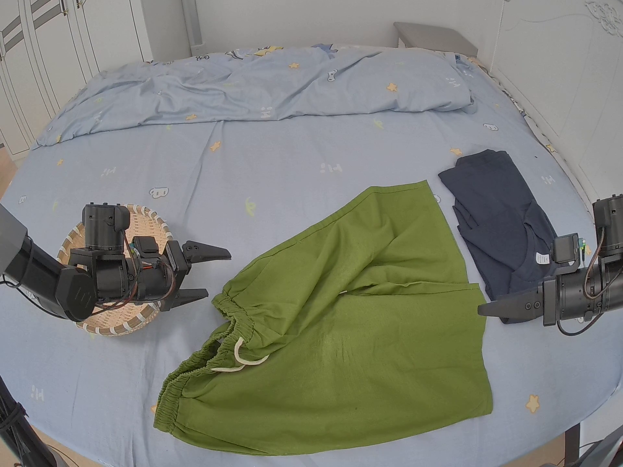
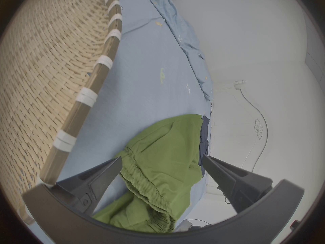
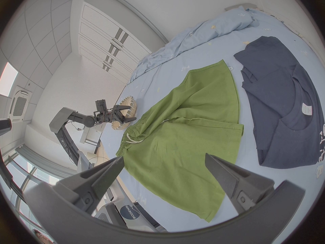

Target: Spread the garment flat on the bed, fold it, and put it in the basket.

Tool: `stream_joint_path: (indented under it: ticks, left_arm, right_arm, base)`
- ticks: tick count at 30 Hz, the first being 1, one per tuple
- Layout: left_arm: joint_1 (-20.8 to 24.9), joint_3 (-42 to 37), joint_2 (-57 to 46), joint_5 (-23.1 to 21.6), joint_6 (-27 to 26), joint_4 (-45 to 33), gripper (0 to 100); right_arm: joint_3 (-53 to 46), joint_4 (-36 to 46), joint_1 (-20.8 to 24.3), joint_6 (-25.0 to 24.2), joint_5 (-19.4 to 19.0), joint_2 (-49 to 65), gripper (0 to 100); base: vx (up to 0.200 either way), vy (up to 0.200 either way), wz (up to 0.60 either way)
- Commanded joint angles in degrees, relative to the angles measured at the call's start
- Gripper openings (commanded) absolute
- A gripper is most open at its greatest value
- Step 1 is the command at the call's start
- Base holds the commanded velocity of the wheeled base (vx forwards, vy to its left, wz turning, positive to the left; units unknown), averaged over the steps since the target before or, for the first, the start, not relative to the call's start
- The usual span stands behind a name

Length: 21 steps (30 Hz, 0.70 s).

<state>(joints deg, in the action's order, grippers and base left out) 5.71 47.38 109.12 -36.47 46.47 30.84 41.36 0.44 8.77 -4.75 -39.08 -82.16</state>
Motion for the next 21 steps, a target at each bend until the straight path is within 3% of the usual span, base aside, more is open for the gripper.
stream_joint_path:
  ticks: [1,8,12,15,21]
  left_arm:
    - [-0.2,-2.1,5.1,0.1,-0.3,4.9,100]
    - [0.1,-5.0,7.2,0.3,-1.2,13.2,100]
    - [0.3,-6.4,7.2,0.5,-3.3,14.2,100]
    - [0.4,-7.7,6.7,1.8,-7.9,14.4,100]
    - [0.6,-7.9,6.5,1.8,-7.8,14.3,100]
  right_arm:
    - [-0.2,-0.1,0.2,0.0,0.0,0.1,100]
    - [-0.2,0.0,0.6,0.0,0.0,0.2,100]
    - [-0.2,-0.1,0.6,0.0,0.0,0.2,100]
    - [-0.2,-0.1,0.6,0.0,0.0,0.2,100]
    - [-0.2,-0.1,0.6,0.0,0.0,0.1,100]
  base:
    - [0.0,0.0,0.0]
    - [0.0,0.0,0.0]
    - [0.0,0.0,0.0]
    - [0.0,0.0,0.0]
    - [0.0,0.0,0.0]
